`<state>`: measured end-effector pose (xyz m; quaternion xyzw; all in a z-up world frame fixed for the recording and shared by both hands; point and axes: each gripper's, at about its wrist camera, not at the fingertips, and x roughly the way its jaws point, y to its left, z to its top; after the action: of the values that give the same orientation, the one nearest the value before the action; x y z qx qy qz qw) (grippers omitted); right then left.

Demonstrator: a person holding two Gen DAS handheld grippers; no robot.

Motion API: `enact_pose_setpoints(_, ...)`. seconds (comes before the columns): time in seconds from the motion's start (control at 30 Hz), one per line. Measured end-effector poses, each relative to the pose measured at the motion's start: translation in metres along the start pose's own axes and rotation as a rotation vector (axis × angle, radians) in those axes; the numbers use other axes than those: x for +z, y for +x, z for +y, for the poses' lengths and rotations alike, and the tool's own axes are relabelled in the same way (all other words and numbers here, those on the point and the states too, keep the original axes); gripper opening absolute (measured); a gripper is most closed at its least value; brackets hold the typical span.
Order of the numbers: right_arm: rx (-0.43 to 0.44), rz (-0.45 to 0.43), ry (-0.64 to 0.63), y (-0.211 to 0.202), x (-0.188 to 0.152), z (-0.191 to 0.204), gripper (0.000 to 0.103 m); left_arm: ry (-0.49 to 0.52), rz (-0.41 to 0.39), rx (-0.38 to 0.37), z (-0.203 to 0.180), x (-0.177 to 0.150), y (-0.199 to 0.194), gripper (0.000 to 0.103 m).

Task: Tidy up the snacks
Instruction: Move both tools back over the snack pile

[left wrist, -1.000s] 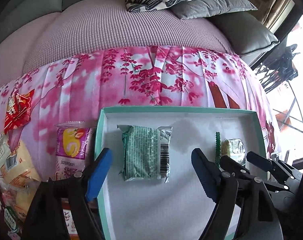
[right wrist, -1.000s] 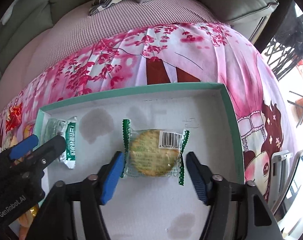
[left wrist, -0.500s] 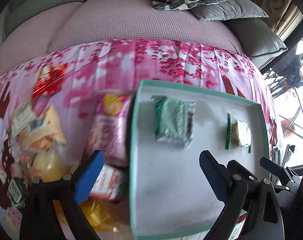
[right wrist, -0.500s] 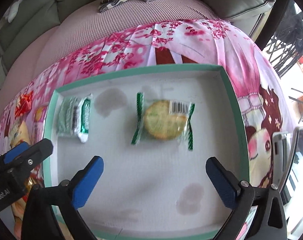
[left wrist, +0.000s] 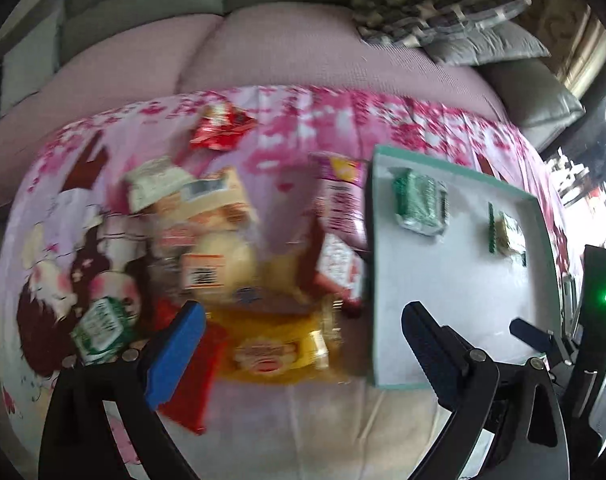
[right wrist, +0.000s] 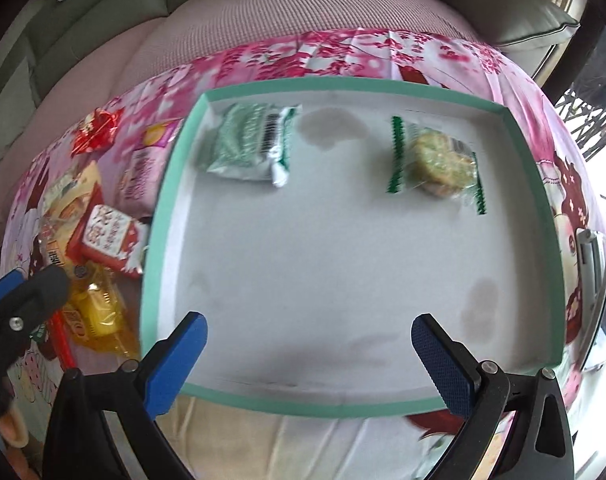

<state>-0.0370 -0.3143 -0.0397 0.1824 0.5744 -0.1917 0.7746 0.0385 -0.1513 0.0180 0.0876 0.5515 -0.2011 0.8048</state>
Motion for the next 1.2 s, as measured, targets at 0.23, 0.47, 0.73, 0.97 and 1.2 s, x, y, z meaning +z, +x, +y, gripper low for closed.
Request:
enact_pose_setpoints(0.23, -0.043, 0.016, -0.076, 0.014, -0.004, 0.025, 0.103, -0.086, -0.014, 0.076, 0.055, -0.014, 0.005, 0.099)
enact_pose_setpoints(0.47, -0.071, 0.036, -0.12, 0.02, -0.017, 0.032, 0.103, -0.169, 0.004, 0.117, 0.1, -0.026, 0.016, 0.099)
enact_pose_setpoints(0.73, -0.086, 0.034, -0.12, 0.016, -0.039, 0.024, 0.103, -0.233, 0.032, 0.097, 0.127, -0.034, 0.023, 0.099)
enact_pose_setpoints(0.97, -0.103, -0.001, -0.109, -0.01, -0.062, 0.006, 0.103, -0.255, 0.023, 0.081, 0.135, -0.036, 0.02, 0.098)
enact_pose_setpoints(1.2, -0.007, -0.147, -0.088, -0.058, -0.058, 0.04, 0.103, -0.282, 0.009, 0.07, 0.143, -0.036, 0.016, 0.099)
